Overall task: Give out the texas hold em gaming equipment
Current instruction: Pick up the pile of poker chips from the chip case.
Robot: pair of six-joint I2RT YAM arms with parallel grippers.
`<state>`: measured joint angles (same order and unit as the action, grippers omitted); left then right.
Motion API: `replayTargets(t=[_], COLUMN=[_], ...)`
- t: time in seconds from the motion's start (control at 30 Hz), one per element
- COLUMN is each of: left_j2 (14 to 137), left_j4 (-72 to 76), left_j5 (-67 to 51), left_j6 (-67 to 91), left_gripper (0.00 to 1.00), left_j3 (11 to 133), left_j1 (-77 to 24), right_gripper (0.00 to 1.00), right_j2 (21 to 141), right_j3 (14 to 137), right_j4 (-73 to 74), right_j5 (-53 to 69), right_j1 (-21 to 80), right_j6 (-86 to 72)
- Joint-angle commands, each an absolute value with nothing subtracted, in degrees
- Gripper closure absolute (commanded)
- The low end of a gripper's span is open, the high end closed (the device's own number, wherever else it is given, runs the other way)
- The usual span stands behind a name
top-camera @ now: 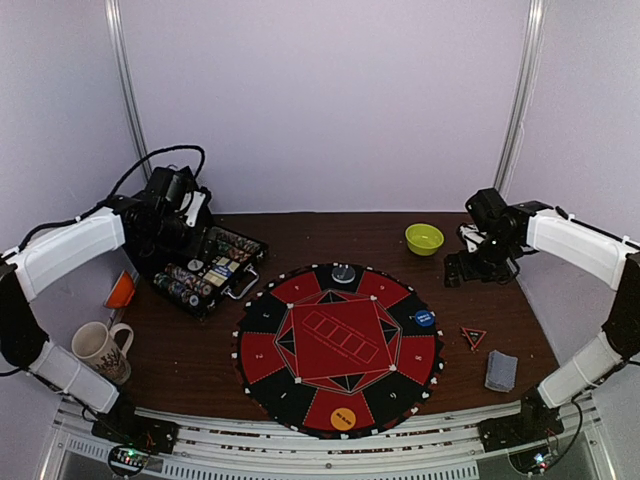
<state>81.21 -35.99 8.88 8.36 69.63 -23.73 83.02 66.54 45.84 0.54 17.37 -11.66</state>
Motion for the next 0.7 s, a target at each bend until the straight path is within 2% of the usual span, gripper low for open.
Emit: replayTargets(t=[0.0, 0.07, 0.2, 0.43, 0.53, 0.67], left_j2=[84.61, 87.40, 93.31, 102.34, 102.48, 102.04], left_j4=[-41.29, -39.22, -34.30, -31.82, -30.39, -28.07], left_j5=[9.08, 8.42, 8.16, 6.45, 5.91, 6.21], left_j6=[11.43, 9.28, 6.13, 3.43, 3.59, 3.00], left_gripper=[0.14, 0.20, 0.42, 0.48, 0.55, 0.56], left_j3=[68.75, 67.65, 67.05, 67.92, 67.39, 67.04], left_j1=[-18.81, -16.78, -14.95, -14.85, -14.79, -14.90], right_gripper=[0.00, 0.00, 0.00, 0.00, 0.00, 0.00], right_j2=[84.63, 84.80, 87.12, 91.23, 92.07, 93.70], right_j3=[68.71, 69.03, 69.78, 71.98, 72.69, 73.51], right_j4=[45.25, 44.91, 45.25, 46.07, 46.37, 46.96], right_j5=[6.65, 5.84, 3.59, 2.82, 2.53, 2.11], right_j1=[17.39, 17.39, 17.48, 17.48, 17.49, 17.58], right_j6=[-9.26, -9.11, -9.60, -11.31, -11.35, -11.27])
